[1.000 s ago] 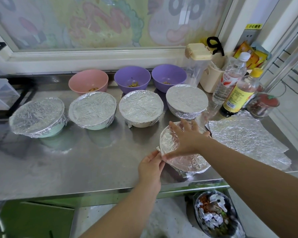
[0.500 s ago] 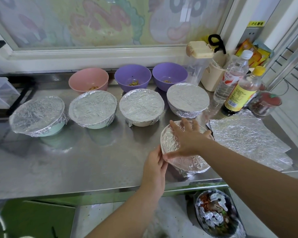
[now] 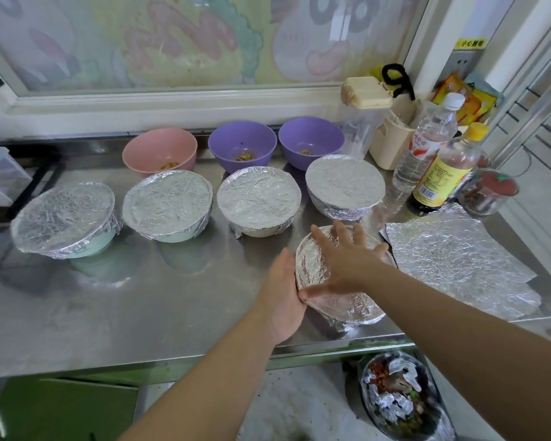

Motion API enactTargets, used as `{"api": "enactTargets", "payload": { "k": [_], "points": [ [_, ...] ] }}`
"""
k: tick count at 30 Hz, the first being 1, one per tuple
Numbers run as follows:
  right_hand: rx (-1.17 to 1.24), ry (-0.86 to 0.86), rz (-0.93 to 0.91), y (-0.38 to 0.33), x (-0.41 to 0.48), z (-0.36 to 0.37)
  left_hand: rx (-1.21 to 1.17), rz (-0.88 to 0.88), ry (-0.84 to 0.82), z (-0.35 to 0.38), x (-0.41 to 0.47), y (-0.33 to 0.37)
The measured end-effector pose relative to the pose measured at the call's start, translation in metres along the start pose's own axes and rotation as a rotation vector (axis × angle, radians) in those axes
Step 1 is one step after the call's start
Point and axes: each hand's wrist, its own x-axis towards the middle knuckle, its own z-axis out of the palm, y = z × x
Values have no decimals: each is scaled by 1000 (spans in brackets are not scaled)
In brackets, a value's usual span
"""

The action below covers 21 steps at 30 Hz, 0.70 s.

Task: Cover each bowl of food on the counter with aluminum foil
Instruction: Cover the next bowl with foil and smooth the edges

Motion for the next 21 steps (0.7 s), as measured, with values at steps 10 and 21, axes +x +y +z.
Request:
{"api": "enactTargets", "payload": {
  "k": [10, 21],
  "points": [
    [8, -10, -3, 0, 2, 1, 118, 40, -42, 3, -2, 10],
    [6, 1, 5, -2, 4, 4, 101, -29, -17, 12, -12, 25]
  ]
}}
